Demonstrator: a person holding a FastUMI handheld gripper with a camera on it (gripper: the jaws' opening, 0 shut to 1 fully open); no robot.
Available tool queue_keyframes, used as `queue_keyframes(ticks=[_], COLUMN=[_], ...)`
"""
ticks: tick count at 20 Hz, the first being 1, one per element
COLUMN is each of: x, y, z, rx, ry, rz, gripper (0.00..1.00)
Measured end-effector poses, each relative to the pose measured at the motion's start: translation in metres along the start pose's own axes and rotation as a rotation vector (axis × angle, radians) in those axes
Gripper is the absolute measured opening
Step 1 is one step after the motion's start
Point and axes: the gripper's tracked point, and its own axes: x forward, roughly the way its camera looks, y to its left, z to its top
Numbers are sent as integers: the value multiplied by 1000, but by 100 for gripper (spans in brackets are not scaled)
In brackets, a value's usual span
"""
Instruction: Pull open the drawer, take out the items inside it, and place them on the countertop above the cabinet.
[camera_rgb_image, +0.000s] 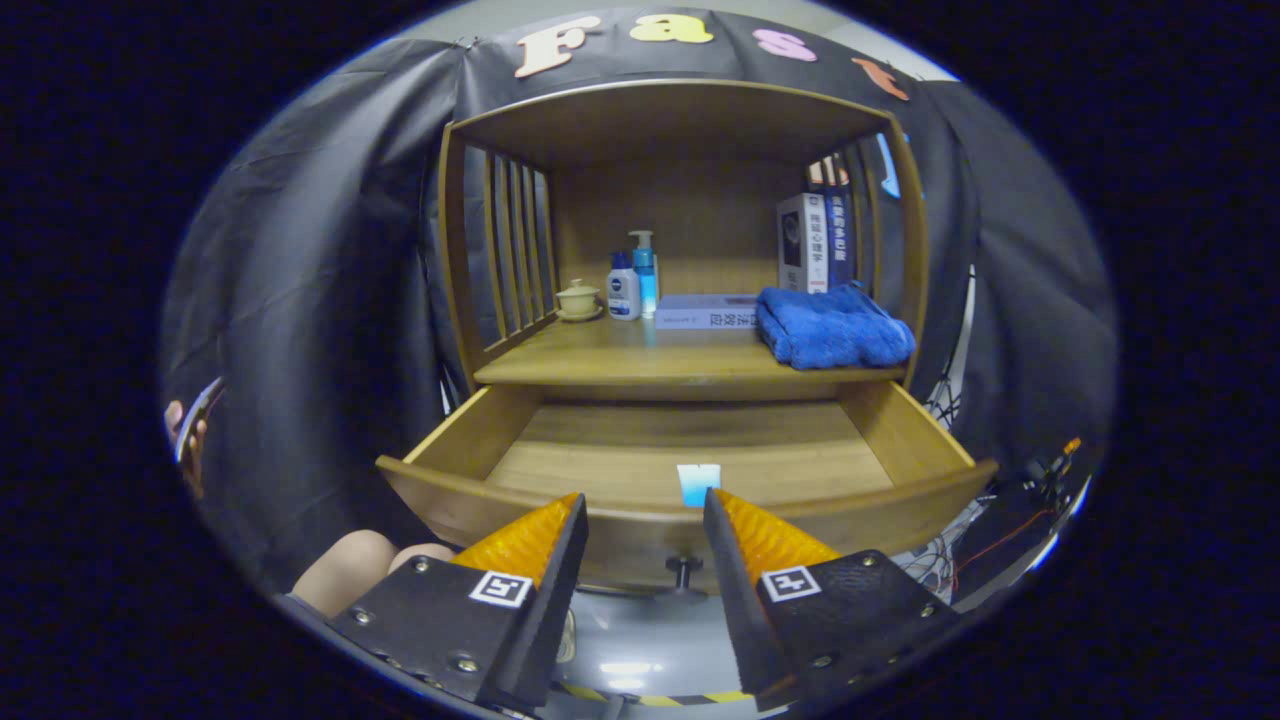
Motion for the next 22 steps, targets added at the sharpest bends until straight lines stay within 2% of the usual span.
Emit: queue_keyframes(ticks=[4, 11, 13, 18, 22], x=[48, 124, 131, 137, 140], y=[-13, -42, -53, -50, -49], z=[20, -27, -44, -82, -99], rx=[-20, -36, -76, -109, -97], ry=[54, 322, 402, 620, 723], rz=[26, 10, -14, 8, 14], gripper=[69, 70, 72, 72, 72])
